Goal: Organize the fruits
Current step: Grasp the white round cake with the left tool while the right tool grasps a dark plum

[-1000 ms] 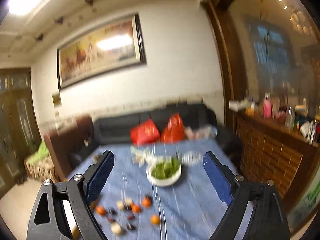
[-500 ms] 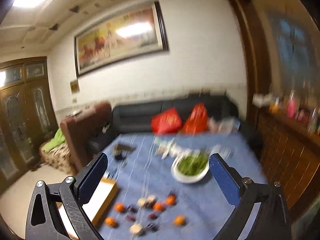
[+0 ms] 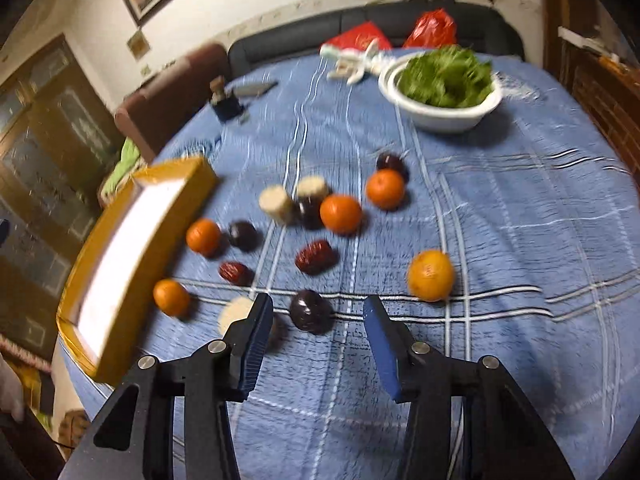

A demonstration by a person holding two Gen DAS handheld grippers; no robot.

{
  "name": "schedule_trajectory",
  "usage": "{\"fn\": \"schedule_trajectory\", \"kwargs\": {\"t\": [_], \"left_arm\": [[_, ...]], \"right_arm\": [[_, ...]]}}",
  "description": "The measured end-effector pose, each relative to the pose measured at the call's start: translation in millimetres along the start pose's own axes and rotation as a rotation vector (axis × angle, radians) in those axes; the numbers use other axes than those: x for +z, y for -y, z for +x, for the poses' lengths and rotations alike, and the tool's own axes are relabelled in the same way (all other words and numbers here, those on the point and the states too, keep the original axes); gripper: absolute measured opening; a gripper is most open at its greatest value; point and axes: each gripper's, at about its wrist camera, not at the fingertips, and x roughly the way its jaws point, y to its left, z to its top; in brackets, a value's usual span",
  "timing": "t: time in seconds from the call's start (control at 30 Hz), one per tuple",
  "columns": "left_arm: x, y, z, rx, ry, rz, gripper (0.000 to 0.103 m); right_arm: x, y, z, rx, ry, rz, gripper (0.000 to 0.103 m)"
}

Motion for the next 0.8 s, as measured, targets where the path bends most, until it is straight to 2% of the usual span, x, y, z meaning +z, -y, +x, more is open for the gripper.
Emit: {"fn": "schedule_trajectory", "kwargs": {"t": [0.13,0.23,0.33,0.4,0.43,0.53,0.63,0.7,0.77,0.8], "left_arm": [[-24,23,43,-0.039,-0.116,-0.001,0.087],[-40,38,67,-0.048,-0.186,0.043,0.087],[-47,50,81,-0.025,-0.22,0.09,0.087],[-50,55,91,-0.01,-0.244,0.113,0.087],[-52,56,94,-0.005,-0.258,0.117,0.087],[-55,61,104,0.001,-0.29,0.133,0.087],[-61,71,121,-0.002,-0.321,0.161,0.087],[-65,81,138,-0.006,-0.347,0.185,0.087],[-69,89,151,-0.005,-0.363,0.207,0.082],[-71,93,157,-0.001,-0.373,0.223,0.073]], "right_arm": [[-1,7,15,0.043,-0.024,-0.021,0.051],[0,5,22,0.082,-0.026,-0.025,0.051],[-2,-2,30,0.087,-0.01,-0.064,0.051],[-4,-2,26,0.099,0.008,-0.067,0.044],[-5,4,28,0.137,0.014,-0.042,0.028],[-2,20,28,0.198,0.041,0.03,0.027],[2,29,15,0.172,0.102,0.033,0.027],[2,36,12,0.172,0.109,0.058,0.027],[3,40,10,0.18,0.108,0.073,0.027],[2,41,8,0.183,0.111,0.077,0.027]]}}
